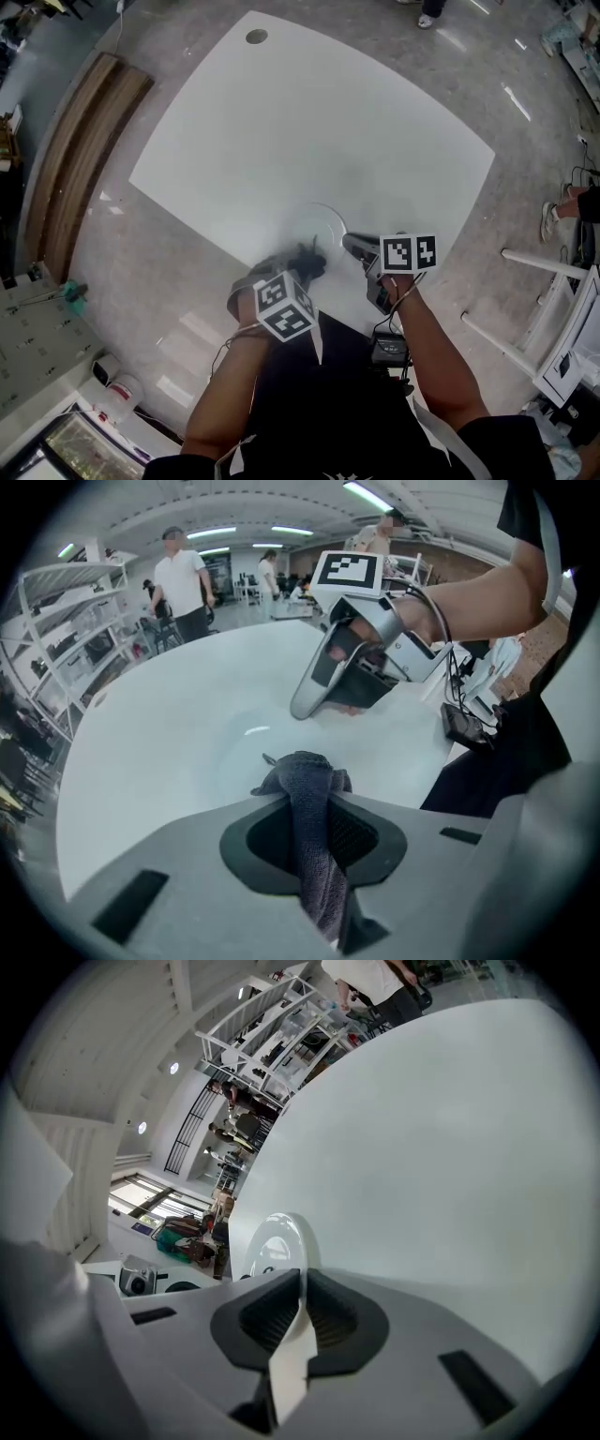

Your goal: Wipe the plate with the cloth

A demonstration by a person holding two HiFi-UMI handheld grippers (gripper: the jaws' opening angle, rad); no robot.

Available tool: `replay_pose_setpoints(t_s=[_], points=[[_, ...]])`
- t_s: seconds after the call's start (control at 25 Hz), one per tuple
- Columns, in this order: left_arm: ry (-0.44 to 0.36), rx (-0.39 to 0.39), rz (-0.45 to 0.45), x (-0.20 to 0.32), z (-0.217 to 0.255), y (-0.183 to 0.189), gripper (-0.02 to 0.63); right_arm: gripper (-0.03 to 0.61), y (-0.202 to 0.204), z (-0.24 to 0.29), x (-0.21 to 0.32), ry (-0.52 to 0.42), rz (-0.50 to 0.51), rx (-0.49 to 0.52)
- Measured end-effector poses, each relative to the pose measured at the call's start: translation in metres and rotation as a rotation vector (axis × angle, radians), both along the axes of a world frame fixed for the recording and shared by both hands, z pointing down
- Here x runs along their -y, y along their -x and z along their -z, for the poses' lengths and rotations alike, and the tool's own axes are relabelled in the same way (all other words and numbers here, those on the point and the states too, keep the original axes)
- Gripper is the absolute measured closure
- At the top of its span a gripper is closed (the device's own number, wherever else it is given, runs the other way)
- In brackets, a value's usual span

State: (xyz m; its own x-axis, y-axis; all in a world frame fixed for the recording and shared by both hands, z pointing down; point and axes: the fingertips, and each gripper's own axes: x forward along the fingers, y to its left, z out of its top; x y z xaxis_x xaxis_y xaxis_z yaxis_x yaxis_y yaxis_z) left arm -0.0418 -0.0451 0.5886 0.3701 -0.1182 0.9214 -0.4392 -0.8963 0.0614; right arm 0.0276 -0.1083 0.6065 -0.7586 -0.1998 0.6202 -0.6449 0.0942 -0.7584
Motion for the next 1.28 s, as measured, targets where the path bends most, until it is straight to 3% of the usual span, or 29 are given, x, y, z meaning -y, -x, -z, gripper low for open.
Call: replay_pose_setpoints(t_s=[0.24,0.36,0.52,0.8,1.04,1.28], points=[[-0.002,-0.019,-0.013,0.048,-0.008,-0.023,0.561,0.557,0.002,0.000,-0.001,-0.003,0.021,-0.006],[-0.009,-0.009,0.011,0.077,-0.008,-0.009,0.561,0.557,0.001,0.000,-0.001,-0.001,0.010,-0.001],[-0.012,-0.018,0.126,0.101,0.000,0.031,0.561,0.557,0.002,0.001,0.003,-0.005,-0.001,0.001],[0.015,-0.037,0.235,0.063,0.006,0.071,0.561,0.557,-0.002,-0.002,0.006,-0.009,-0.018,-0.007],[0.043,-0.080,0.254,0.024,0.006,0.064,0.561,0.555,-0.004,-0.001,0.002,-0.006,-0.032,0.000],[0.048,-0.083,0.239,0.017,0.010,0.061,0.561,0.552,-0.004,0.005,0.003,-0.007,-0.061,0.012]])
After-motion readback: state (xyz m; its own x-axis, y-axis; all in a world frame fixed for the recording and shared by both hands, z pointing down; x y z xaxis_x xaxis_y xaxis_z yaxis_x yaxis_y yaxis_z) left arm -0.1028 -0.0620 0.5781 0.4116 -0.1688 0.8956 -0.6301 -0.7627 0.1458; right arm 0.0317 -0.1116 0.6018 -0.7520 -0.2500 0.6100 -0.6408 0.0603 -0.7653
